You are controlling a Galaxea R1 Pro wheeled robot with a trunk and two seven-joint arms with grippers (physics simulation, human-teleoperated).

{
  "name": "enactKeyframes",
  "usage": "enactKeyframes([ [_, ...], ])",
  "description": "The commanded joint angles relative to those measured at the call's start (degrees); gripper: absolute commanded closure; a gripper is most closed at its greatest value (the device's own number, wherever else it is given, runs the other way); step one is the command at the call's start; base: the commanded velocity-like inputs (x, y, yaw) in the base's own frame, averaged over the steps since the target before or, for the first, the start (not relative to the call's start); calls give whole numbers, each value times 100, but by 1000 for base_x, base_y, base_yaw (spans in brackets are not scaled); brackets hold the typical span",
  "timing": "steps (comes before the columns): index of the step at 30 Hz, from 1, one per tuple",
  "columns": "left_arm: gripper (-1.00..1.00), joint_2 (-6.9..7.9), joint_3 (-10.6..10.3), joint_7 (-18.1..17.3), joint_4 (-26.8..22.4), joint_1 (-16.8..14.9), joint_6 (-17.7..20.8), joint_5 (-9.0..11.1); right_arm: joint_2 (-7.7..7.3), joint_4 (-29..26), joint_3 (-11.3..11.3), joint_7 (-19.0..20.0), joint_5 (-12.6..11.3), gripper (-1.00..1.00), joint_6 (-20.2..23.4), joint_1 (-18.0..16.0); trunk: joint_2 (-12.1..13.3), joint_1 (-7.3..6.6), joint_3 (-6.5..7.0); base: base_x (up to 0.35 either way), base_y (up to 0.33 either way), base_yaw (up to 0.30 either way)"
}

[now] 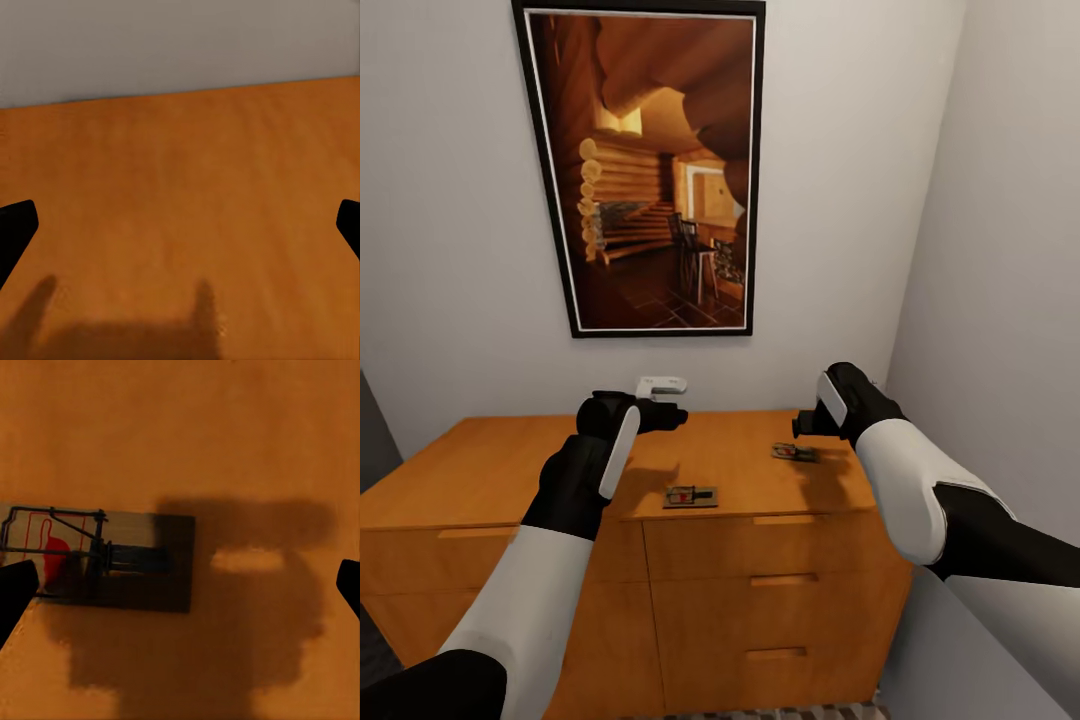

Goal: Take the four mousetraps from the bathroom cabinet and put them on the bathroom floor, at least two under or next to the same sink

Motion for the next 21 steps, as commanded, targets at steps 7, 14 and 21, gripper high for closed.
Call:
enactKeyframes([
  [7, -100, 1, -5, 57, 3, -4, 20, 62, 11, -5, -47, -3, 38, -100, 20, -5, -4, 1, -7, 107, 158, 0],
  [14, -100, 1, -6, 57, 5, -4, 20, 66, 9, -4, -48, -4, 44, -100, 20, -5, -4, 1, -7, 31, 46, 0],
  [21, -100, -2, -8, 57, 6, -4, 20, 67, 12, -4, -66, 0, 51, -100, 20, -5, -4, 1, -7, 8, 11, 0],
])
